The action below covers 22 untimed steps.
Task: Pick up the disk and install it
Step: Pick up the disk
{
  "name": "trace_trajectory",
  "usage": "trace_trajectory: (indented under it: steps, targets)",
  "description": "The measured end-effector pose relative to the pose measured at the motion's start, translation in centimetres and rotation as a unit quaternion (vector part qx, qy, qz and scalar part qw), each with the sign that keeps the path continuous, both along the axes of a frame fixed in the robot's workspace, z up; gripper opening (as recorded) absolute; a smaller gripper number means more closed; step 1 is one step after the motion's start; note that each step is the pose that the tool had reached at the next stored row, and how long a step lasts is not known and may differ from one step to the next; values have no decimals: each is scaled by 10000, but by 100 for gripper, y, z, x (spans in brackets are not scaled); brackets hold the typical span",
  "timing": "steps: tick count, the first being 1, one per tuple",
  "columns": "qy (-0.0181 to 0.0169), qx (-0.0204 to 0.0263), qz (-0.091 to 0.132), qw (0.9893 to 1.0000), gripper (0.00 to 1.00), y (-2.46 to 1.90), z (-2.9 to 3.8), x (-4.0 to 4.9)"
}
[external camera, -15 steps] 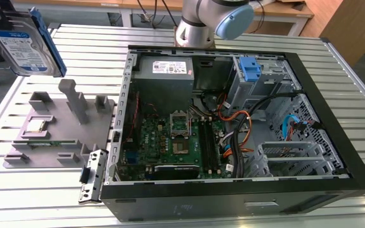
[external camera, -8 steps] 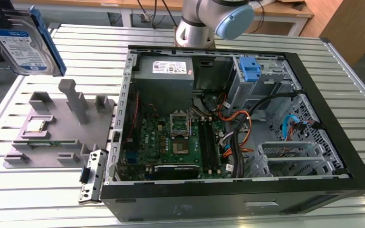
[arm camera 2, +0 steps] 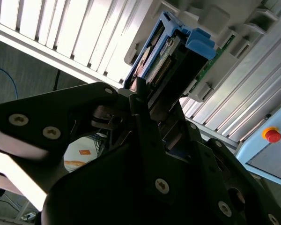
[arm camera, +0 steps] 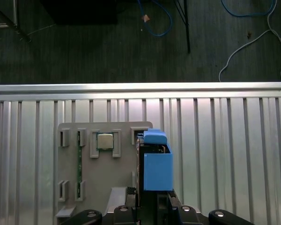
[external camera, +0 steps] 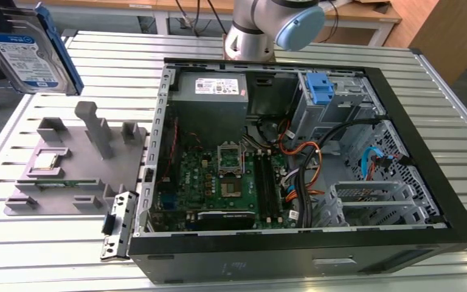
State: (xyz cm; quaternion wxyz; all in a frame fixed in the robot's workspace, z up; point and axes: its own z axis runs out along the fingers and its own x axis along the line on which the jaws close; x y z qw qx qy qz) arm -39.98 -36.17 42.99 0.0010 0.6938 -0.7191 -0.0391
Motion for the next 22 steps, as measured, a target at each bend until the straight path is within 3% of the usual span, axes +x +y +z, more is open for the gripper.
trace_trajectory:
  steps: [1,22]
  targets:
    - [0,0,0,10000,35,0,31,0]
    - [0,1,0,10000,35,0,104,0]
